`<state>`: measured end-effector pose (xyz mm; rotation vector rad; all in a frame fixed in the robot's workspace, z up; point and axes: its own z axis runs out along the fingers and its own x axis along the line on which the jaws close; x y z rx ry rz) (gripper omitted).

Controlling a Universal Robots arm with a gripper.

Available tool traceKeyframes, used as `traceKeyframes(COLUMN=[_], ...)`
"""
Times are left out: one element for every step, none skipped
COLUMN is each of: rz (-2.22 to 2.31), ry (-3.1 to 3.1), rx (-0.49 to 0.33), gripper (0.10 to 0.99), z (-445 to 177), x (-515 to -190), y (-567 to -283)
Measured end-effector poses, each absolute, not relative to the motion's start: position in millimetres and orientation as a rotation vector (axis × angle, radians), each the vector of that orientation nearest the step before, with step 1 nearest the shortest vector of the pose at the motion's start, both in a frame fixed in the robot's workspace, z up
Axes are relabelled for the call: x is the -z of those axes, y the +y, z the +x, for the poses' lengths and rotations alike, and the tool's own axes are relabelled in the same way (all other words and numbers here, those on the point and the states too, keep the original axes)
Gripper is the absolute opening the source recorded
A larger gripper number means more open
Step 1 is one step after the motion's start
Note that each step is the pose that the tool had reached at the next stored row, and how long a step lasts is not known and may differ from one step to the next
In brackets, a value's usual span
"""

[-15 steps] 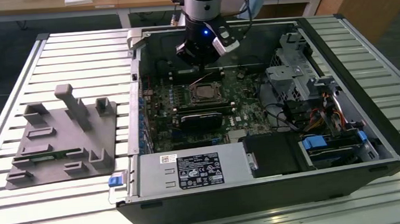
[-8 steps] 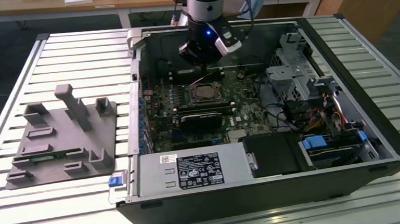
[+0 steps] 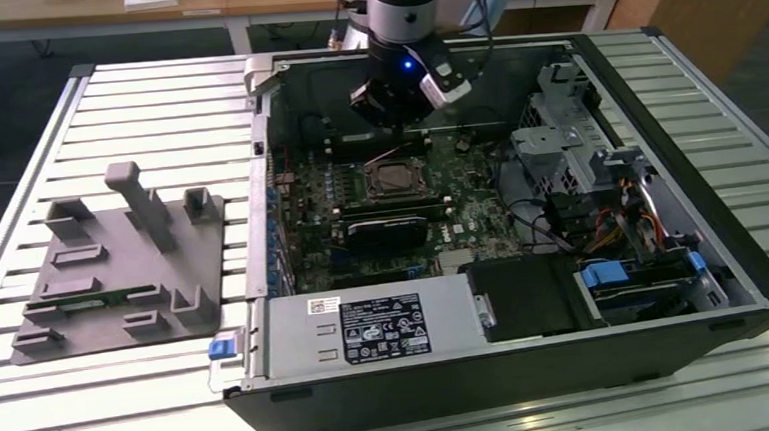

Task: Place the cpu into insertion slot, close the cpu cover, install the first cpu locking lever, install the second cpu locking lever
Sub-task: 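Install the first cpu locking lever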

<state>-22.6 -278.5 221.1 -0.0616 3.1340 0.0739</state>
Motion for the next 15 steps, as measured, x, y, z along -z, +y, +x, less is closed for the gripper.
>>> traceKeyframes(rz=[-0.062, -0.062, -0.061, -0.062, -0.062, -0.062, -0.062, -0.061, -0.062, -0.061, -0.061, -0.061, -0.061, -0.061, -0.061], ry=[3.134, 3.134, 3.134, 3.134, 3.134, 3.135, 3.135, 3.135, 3.136, 3.136, 3.136, 3.136, 3.137, 3.137, 3.137], rx=[-0.074, -0.074, -0.074, -0.074, -0.074, -0.074, -0.074, -0.073, -0.073, -0.073, -0.073, -0.073, -0.072, -0.071, -0.07], gripper=[0.114, 0.114, 0.114, 0.114, 0.114, 0.114, 0.114, 0.114, 0.114, 0.114, 0.114, 0.114, 0.114, 0.114, 0.114], z=[-22, -21, -21, -20, -19, -19, -18, -18, -17, -17, -17, -17, -16, -16, -16], x=[-220, -220, -219, -217, -216, -215, -214, -213, -211, -210, -209, -208, -207, -206, -205], y=[-278, -278, -278, -278, -278, -278, -278, -279, -279, -279, -279, -279, -278, -278, -278])
